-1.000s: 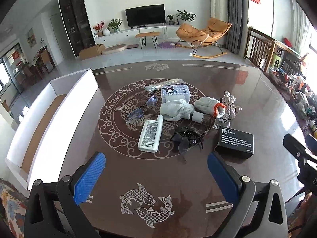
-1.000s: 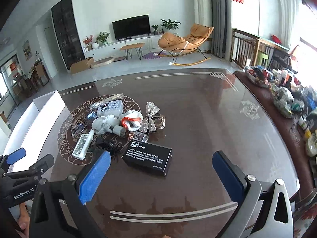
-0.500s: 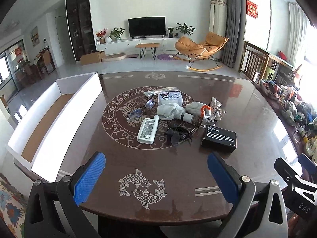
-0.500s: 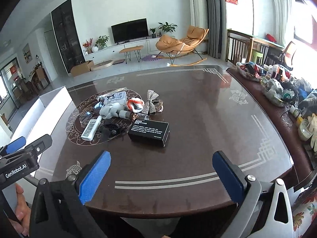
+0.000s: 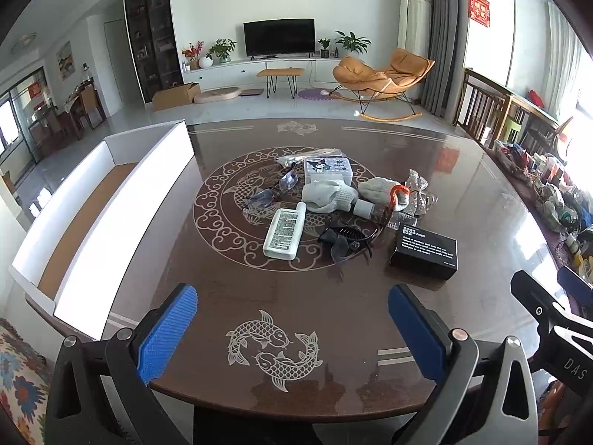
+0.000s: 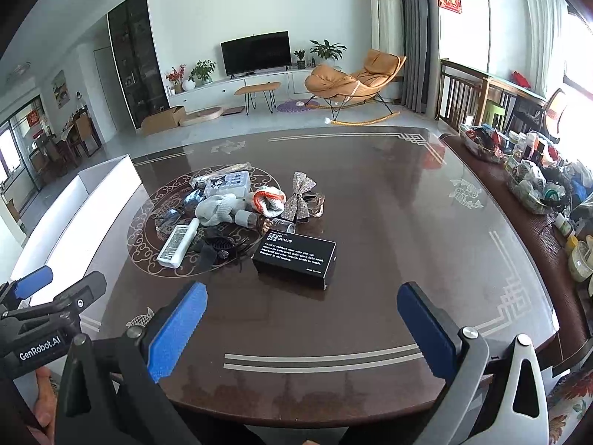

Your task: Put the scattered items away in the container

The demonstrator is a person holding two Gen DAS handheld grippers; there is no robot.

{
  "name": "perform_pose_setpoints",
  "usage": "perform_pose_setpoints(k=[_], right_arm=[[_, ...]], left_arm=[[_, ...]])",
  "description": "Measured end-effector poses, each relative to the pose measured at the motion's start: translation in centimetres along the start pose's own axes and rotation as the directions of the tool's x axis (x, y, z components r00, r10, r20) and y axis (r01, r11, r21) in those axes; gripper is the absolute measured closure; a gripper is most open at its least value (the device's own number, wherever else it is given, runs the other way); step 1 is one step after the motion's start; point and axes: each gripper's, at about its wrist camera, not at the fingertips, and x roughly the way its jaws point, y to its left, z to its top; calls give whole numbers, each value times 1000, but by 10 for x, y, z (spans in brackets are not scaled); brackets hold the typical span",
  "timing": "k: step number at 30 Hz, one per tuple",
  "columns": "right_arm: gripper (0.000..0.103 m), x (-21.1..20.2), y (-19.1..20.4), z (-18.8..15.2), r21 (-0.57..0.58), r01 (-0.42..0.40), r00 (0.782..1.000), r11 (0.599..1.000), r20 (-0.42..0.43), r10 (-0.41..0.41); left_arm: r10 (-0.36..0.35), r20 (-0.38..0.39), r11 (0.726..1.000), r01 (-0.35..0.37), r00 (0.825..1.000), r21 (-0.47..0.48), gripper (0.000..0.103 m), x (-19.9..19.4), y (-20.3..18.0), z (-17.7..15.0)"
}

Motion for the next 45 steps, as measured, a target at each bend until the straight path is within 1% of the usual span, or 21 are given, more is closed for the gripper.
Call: perform_pose_setpoints(k=[6, 10, 14, 17, 26, 34, 42, 45], right_arm=[[0, 15, -7, -7, 28, -11, 999, 1000, -34, 12], [0, 16, -3, -9, 10, -15, 999, 1000, -32, 15], [0, 18, 1, -7, 0, -11, 1000, 1000, -23, 11], [0, 20, 4, -5, -10, -12, 1000, 1000, -23, 12], [0, 14, 18, 3, -47, 52, 999, 998, -4, -52], [0, 14, 15, 3, -51, 62, 998, 997, -5, -62], [0, 12, 16, 8, -71, 89, 996, 994, 20, -87], [0, 11, 17, 9, -84, 110, 994, 990, 30, -108]], left_arm=[[6, -28, 1000, -6, 1000, -3, 0, 14, 2, -2], [15, -31, 1000, -15, 999, -1, 0, 16, 3, -3], [35, -16, 999, -35, 999, 4, 0, 13, 5, -3], [32, -8, 999, -32, 999, -5, 0, 9, 9, -1], [33, -24, 999, -34, 999, -22, 0, 10, 14, -5], [43, -35, 999, -43, 998, -5, 0, 13, 8, -6], [48, -45, 999, -48, 998, 1, 0, 18, 6, -8], [52, -49, 999, -52, 997, 4, 0, 20, 5, -8]])
